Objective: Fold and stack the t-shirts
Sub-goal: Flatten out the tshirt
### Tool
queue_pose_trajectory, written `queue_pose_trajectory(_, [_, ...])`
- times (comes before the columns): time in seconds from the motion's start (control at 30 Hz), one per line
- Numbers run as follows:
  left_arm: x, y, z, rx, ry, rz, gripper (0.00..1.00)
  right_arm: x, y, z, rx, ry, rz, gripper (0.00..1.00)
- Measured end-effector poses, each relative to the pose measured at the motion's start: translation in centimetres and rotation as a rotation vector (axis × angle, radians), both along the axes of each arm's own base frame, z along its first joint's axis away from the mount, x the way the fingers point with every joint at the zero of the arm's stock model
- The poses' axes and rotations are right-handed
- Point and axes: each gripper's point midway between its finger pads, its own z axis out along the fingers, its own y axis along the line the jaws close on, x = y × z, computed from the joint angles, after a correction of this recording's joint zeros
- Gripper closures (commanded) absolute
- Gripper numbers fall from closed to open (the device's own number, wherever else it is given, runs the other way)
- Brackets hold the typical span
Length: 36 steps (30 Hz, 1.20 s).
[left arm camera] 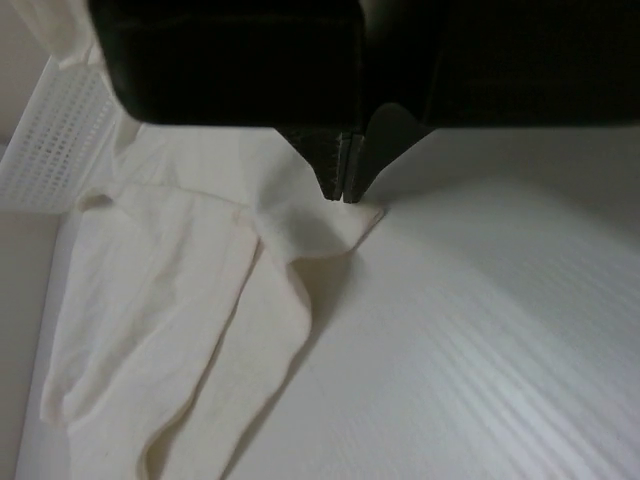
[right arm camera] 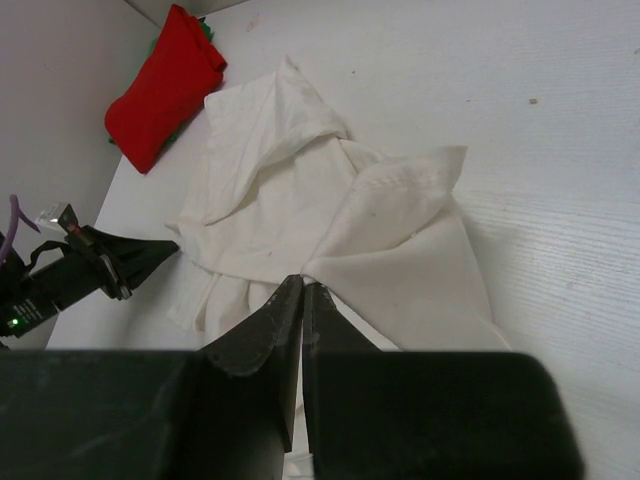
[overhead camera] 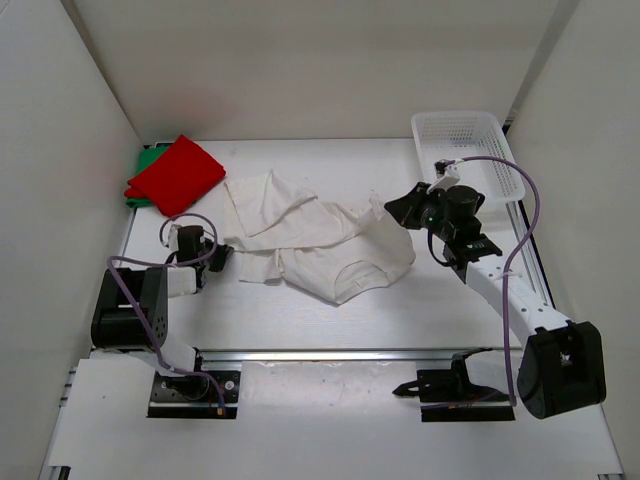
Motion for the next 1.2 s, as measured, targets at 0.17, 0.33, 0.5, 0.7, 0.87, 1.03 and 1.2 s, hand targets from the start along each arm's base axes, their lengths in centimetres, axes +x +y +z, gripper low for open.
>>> queue_pose_trajectory(0.17, [2.1, 1.7, 2.1, 0.073, -0.033, 0.002, 1.00, -0.3, -0.2, 0.4, 0.000, -0.007, -0.006, 1.00])
queue_pose_trajectory(0.33, [2.5, 1.5, 6.8, 0.178, -0.130, -0.067, 1.00, -1.3, -0.7, 1.4, -0.022, -0.017, -0.033, 1.00])
queue_pose_trajectory(0.5, [1.3, -1.6, 14.1, 0.283, -0.320, -0.198, 0.83, -2.6, -1.3, 3.6, -0.034, -0.064, -0.051, 1.00])
queue_pose_trajectory(0.7, [-0.5, 0.6, 8.1, 0.296, -0.166, -0.176, 0.48, -2.5, -1.9, 3.7, -0.041, -0.069, -0.065, 1.00])
queue_pose_trajectory(0.87, [-2.2, 0.6, 1.4, 0.311, 0.061, -0.216, 0.56, -2.7, -1.7, 2.8, -0.042, -0.046, -0.047, 1.00])
queue_pose_trajectory(1.03, [-1.8, 0.1, 0.3, 0.317, 0.102, -0.225, 0.55, -3.1, -1.2, 1.2, -0.034, -0.025, -0.014, 1.00])
queue_pose_trajectory(1.2, [-1.1, 0.1, 0.2, 0.299, 0.100, -0.182, 0.64, -4.0, -0.3, -0.5, -0.020, 0.003, 0.025, 1.00])
